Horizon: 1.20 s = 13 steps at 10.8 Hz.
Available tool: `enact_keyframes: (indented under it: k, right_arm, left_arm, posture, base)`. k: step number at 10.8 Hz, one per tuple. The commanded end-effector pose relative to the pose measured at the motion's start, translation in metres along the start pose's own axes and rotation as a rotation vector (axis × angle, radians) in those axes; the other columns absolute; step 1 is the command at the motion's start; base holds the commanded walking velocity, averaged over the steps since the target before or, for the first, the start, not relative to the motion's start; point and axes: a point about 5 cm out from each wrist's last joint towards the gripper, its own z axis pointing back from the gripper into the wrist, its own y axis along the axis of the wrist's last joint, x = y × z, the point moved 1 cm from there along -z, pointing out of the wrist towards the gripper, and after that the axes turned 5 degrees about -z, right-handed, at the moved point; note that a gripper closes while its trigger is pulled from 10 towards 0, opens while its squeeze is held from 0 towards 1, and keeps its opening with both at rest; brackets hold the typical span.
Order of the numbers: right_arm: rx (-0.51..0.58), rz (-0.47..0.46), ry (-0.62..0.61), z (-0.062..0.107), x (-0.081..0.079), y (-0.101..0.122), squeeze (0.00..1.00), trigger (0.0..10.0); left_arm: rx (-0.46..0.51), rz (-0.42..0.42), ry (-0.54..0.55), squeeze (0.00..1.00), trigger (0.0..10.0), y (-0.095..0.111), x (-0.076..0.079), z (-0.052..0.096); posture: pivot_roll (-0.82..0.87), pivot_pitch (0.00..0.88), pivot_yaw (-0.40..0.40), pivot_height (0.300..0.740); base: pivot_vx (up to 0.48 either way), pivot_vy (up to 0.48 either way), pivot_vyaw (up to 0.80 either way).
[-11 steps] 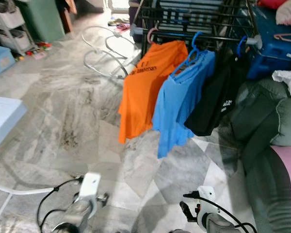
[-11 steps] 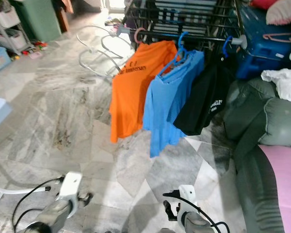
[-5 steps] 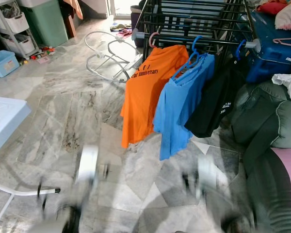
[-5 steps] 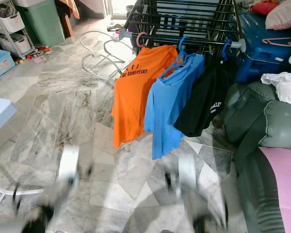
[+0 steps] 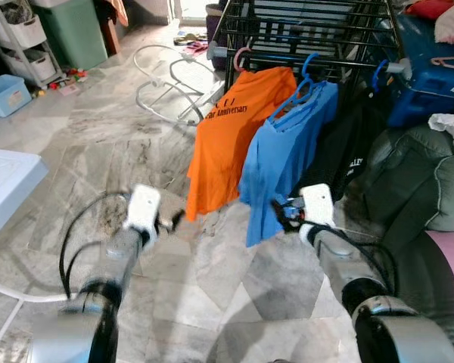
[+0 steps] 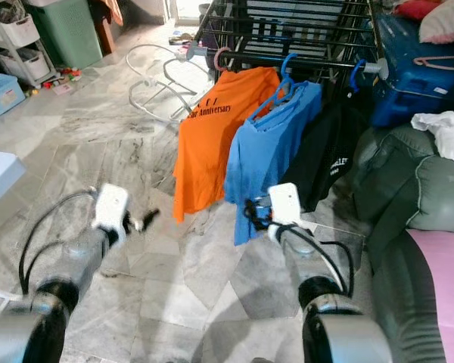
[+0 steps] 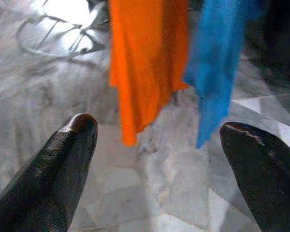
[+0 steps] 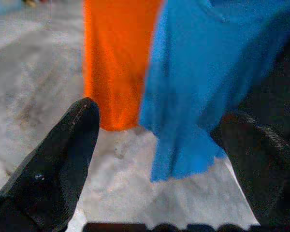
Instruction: Hang hanger
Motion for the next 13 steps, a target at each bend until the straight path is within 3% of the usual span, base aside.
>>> enact_keyframes:
  k: [1, 3, 4, 5, 6, 7, 8, 10, 12, 13]
  right_arm:
    - [0.016, 0.028, 0.022, 0.004, -0.007, -0.006, 0.00, 10.0]
    - [0.054, -0.055, -0.081, 0.019, -0.010, -0.022, 0.00, 10.0]
    - [0.077, -0.081, -0.139, 0.025, -0.006, -0.024, 0.00, 10.0]
    - [0.136, -0.127, -0.237, 0.037, 0.002, -0.025, 0.00, 10.0]
    - [0.207, -0.118, -0.328, 0.048, 0.009, -0.016, 0.00, 10.0]
    - [0.262, -0.033, -0.343, 0.050, 0.010, -0.003, 0.00, 10.0]
    - [0.301, -0.038, -0.379, 0.052, 0.016, 0.008, 1.00, 10.0]
    - [0.295, -0.014, -0.457, 0.053, 0.024, 0.014, 1.00, 10.0]
    - [0.267, 0.006, -0.447, 0.051, 0.017, 0.015, 1.00, 10.0]
    - [0.262, -0.034, -0.343, 0.049, 0.003, 0.018, 1.00, 10.0]
  left_arm:
    - [0.028, -0.023, -0.014, 0.00, 10.0, -0.002, 0.002, 0.004]
    - [0.128, 0.058, 0.119, 0.00, 10.0, -0.003, 0.000, 0.016]
    - [0.163, 0.035, 0.139, 0.00, 10.0, -0.001, 0.000, 0.020]
    - [0.199, 0.067, 0.216, 0.00, 10.0, 0.000, -0.003, 0.025]
    - [0.240, 0.120, 0.305, 0.00, 10.0, 0.008, -0.010, 0.029]
    - [0.292, 0.085, 0.278, 0.00, 10.0, 0.021, -0.008, 0.027]
    - [0.323, 0.074, 0.299, 1.00, 10.0, 0.032, -0.012, 0.024]
    - [0.365, 0.084, 0.352, 1.00, 10.0, 0.047, -0.023, 0.023]
    - [0.342, 0.066, 0.377, 1.00, 10.0, 0.048, -0.024, 0.022]
    - [0.342, 0.131, 0.295, 0.00, 10.0, 0.044, -0.015, 0.020]
  posture:
    - [-0.26, 0.038, 0.049, 0.740]
    - [-0.25, 0.053, 0.053, 0.740]
    - [-0.26, 0.057, 0.056, 0.740]
    - [-0.26, 0.067, 0.062, 0.740]
    - [-0.28, 0.078, 0.068, 0.740]
    - [-0.28, 0.087, 0.072, 0.740]
    - [-0.29, 0.091, 0.077, 0.740]
    - [-0.29, 0.099, 0.078, 0.740]
    - [-0.29, 0.103, 0.079, 0.740]
    - [-0.29, 0.105, 0.076, 0.740]
  base:
    - [0.000, 0.000, 0.00]
    - [0.000, 0.000, 0.00]
    - [0.000, 0.000, 0.00]
    - [0.000, 0.000, 0.00]
    - [0.000, 0.000, 0.00]
    - [0.000, 0.000, 0.00]
    - [0.000, 0.000, 0.00]
    - [0.000, 0.000, 0.00]
    - [0.000, 0.000, 0.00]
    - [0.000, 0.000, 0.00]
